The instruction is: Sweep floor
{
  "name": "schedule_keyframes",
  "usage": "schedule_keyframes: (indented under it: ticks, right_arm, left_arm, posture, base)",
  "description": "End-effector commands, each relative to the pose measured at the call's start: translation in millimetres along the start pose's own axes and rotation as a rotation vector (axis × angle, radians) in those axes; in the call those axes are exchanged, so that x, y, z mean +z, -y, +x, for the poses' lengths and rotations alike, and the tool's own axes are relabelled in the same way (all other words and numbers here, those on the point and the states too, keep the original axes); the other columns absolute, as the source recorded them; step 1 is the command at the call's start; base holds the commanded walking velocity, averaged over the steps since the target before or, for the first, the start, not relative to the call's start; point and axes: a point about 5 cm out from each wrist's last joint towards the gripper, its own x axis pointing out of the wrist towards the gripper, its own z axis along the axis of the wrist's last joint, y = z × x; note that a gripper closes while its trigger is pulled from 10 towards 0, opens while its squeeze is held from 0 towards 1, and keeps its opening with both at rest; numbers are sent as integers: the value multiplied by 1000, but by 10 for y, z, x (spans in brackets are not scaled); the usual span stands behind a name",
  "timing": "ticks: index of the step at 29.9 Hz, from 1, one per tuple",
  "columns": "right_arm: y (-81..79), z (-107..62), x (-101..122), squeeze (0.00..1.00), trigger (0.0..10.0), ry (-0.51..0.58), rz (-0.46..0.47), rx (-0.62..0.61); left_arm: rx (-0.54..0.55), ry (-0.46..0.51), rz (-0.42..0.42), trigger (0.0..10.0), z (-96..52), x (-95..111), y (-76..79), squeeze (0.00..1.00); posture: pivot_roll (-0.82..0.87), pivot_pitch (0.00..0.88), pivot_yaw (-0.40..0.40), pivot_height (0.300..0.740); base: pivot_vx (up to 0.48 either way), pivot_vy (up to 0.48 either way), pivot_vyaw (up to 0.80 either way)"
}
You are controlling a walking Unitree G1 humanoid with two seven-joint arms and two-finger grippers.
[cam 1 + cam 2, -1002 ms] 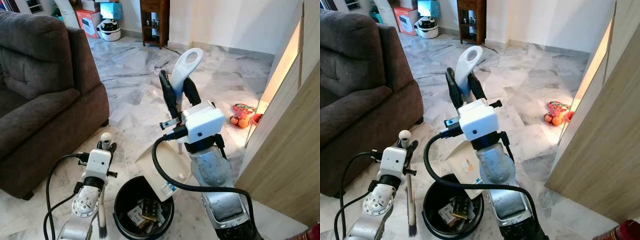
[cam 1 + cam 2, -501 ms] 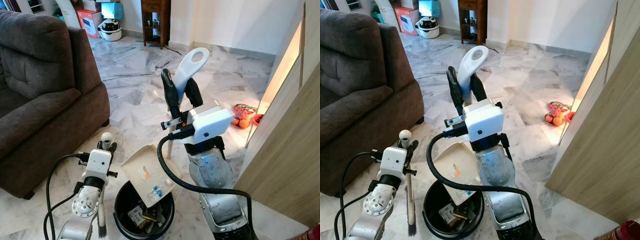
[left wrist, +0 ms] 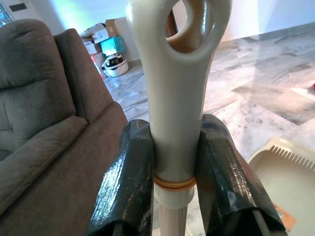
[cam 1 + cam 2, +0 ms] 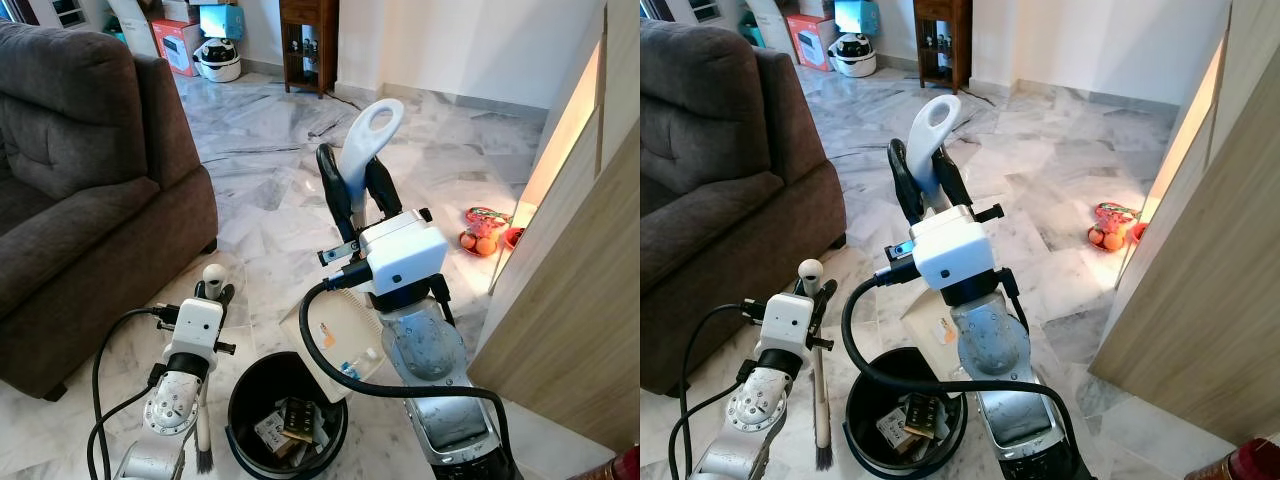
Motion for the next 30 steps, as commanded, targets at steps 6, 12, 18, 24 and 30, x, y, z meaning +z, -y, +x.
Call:
schedule_keyframes:
  ticks: [6, 12, 18, 24, 30]
  right_arm:
    - [14, 78, 190, 0, 10000, 100, 2, -18]
    - [9, 76, 125, 0, 10000, 49, 64, -23]
    - [-15, 82, 166, 0, 10000, 80, 11, 3]
    - [-15, 88, 187, 0, 10000, 94, -6, 11]
    - [-41, 80, 181, 0, 10000, 93, -14, 31]
  left_arm:
    - [-4, 62, 32, 10000, 34, 111, -23, 0]
    - [-5, 63, 32, 10000, 35, 115, -21, 0]
    - [-6, 63, 32, 10000, 34, 115, -21, 0]
    - [-6, 64, 32, 10000, 34, 115, -21, 0]
    - [-7, 64, 32, 10000, 37, 114, -17, 0]
  posture:
    - [126, 20, 41, 740]
    - [128, 21, 40, 740]
    - [126, 21, 41, 740]
    - [126, 18, 40, 740]
    - [127, 12, 41, 740]
  base:
    - [0, 0, 0]
    - [0, 0, 0]
    - [0, 0, 0]
    - [0, 0, 0]
    - [0, 0, 0]
